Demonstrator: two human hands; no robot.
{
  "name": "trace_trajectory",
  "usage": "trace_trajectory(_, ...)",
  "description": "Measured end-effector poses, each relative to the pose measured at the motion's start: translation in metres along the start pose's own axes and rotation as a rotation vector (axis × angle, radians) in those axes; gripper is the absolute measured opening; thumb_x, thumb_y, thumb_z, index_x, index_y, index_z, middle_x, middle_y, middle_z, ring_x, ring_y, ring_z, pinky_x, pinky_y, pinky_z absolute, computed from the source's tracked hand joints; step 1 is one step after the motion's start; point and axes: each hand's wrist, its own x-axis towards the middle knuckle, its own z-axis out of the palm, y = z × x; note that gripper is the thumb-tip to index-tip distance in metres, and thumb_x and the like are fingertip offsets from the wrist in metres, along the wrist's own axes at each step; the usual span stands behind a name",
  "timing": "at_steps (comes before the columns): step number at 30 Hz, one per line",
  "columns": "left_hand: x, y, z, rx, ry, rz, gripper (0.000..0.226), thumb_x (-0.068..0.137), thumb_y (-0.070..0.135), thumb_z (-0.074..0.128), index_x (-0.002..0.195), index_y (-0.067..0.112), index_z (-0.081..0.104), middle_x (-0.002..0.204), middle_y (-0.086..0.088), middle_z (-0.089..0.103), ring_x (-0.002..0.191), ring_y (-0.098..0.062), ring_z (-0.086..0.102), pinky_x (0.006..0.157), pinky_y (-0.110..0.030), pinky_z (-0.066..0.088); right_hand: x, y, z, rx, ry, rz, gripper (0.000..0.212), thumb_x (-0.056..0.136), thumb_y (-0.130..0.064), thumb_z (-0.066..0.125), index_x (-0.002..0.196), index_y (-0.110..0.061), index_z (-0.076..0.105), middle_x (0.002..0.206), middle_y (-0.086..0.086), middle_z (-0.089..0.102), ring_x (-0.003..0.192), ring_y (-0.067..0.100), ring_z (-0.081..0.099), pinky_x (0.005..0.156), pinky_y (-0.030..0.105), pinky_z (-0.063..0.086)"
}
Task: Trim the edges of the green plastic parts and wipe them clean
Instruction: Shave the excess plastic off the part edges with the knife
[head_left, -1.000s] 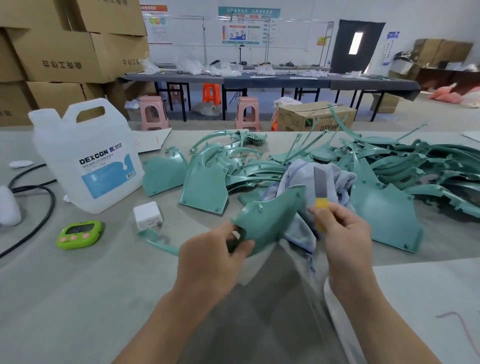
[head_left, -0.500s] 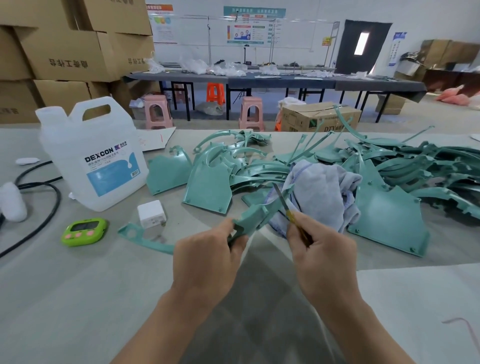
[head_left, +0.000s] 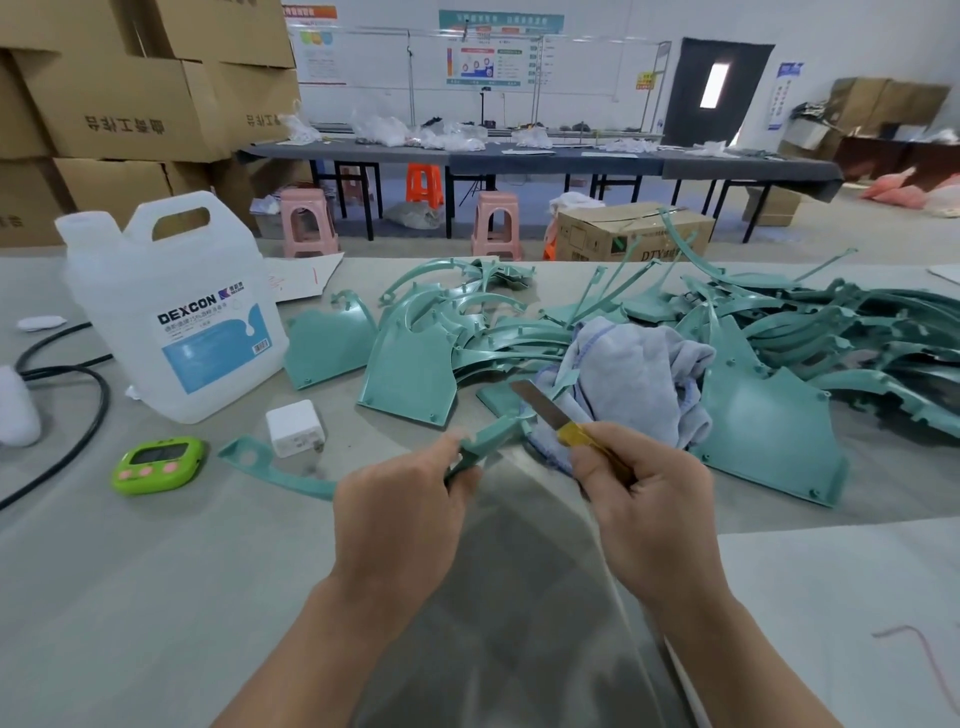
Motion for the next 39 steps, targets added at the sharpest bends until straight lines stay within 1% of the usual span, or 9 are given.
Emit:
trace_trajectory(7, -0.002, -0.004, -0.001, -0.009, 0.0, 0.022, 0.032, 0.067, 0.037, 0.09, 0.095, 0.028, 0.079, 0.05, 0.004, 0.062, 0.039, -0.02, 0.057, 0.044, -0.022, 0.033, 0.009, 0.02, -0.004, -0.278, 0.145, 0.183, 0.023, 0.095, -0.019, 0.061, 0.073, -0.022, 0.061, 0.066, -0.007, 0.055, 0.061, 0.016, 0.046, 0.057, 0.021, 0.037)
trace_trajectory(10, -0.002, -0.003, -0.003, -0.016, -0.005, 0.013, 0.032, 0.069, 0.039, 0.089, 0.098, 0.03, 0.079, 0.051, 0.004, 0.063, 0.041, -0.021, 0.058, 0.043, -0.025, 0.04, 0.009, 0.015, -0.007, -0.128, 0.2, 0.158, 0.021, 0.093, -0.024, 0.06, 0.076, -0.034, 0.067, 0.069, -0.012, 0.061, 0.064, 0.012, 0.052, 0.059, 0.025, 0.042)
trace_trajectory(16, -0.001, -0.004, 0.001, -0.027, 0.008, 0.126, 0.035, 0.057, 0.035, 0.095, 0.089, 0.033, 0.08, 0.057, 0.007, 0.067, 0.047, -0.018, 0.06, 0.046, -0.022, 0.037, 0.013, 0.009, 0.0, 0.07, -0.263, 0.139, 0.011, 0.079, -0.023, 0.07, 0.07, -0.028, 0.076, 0.127, -0.032, 0.064, 0.13, -0.006, 0.05, 0.104, 0.022, 0.04)
trace_trajectory(23, 0.0, -0.019, 0.008, -0.175, 0.024, 0.131, 0.037, 0.059, 0.031, 0.096, 0.091, 0.033, 0.079, 0.072, 0.012, 0.073, 0.067, -0.013, 0.063, 0.058, -0.027, 0.048, 0.011, 0.01, -0.004, 0.109, -0.37, 0.116, 0.016, 0.077, -0.02, 0.073, 0.072, -0.035, 0.078, 0.093, -0.016, 0.076, 0.102, 0.006, 0.068, 0.085, 0.026, 0.055)
trace_trajectory(25, 0.001, -0.016, 0.01, -0.171, 0.147, 0.155, 0.038, 0.062, 0.021, 0.094, 0.097, 0.024, 0.08, 0.084, 0.006, 0.076, 0.09, -0.016, 0.064, 0.089, -0.033, 0.049, 0.007, 0.009, 0.001, 0.11, -0.261, 0.144, 0.011, 0.079, -0.018, 0.073, 0.073, -0.025, 0.079, 0.088, -0.011, 0.077, 0.088, 0.014, 0.071, 0.078, 0.036, 0.057)
trace_trajectory(28, 0.004, -0.008, 0.004, -0.201, 0.332, 0.114, 0.052, 0.073, 0.009, 0.085, 0.122, 0.013, 0.069, 0.119, 0.001, 0.069, 0.121, -0.026, 0.057, 0.12, -0.04, 0.03, 0.006, 0.009, 0.002, 0.108, -0.145, 0.155, 0.019, 0.085, -0.011, 0.076, 0.073, -0.027, 0.079, 0.081, -0.016, 0.076, 0.073, 0.004, 0.068, 0.065, 0.022, 0.051)
trace_trajectory(32, 0.003, -0.009, -0.007, -0.452, 0.499, -0.129, 0.055, 0.082, 0.026, 0.076, 0.129, 0.011, 0.051, 0.13, 0.001, 0.056, 0.118, -0.022, 0.053, 0.106, -0.023, 0.037, 0.014, 0.009, -0.009, 0.305, -0.003, 0.299, 0.009, 0.076, -0.017, 0.077, 0.074, -0.024, 0.082, 0.07, 0.014, 0.072, 0.063, 0.013, 0.057, 0.061, 0.028, 0.047)
trace_trajectory(36, 0.003, -0.017, -0.006, -0.648, -0.086, -0.146, 0.061, 0.073, 0.044, 0.083, 0.122, 0.05, 0.048, 0.11, 0.037, 0.056, 0.099, 0.01, 0.055, 0.084, -0.001, 0.038, 0.015, 0.011, -0.013, 0.466, -0.044, 0.456, 0.011, 0.07, -0.021, 0.073, 0.074, -0.015, 0.082, 0.073, 0.015, 0.075, 0.074, 0.026, 0.068, 0.071, 0.035, 0.054)
trace_trajectory(39, 0.002, -0.011, 0.004, -0.775, -0.299, -0.192, 0.031, 0.069, 0.056, 0.073, 0.098, 0.048, 0.066, 0.09, 0.038, 0.066, 0.077, 0.007, 0.065, 0.066, -0.007, 0.047, 0.014, 0.011, -0.006, 0.566, -0.124, 0.58, 0.005, 0.075, -0.012, 0.078, 0.076, -0.007, 0.081, 0.079, 0.016, 0.076, 0.081, 0.03, 0.074, 0.086, 0.04, 0.06)
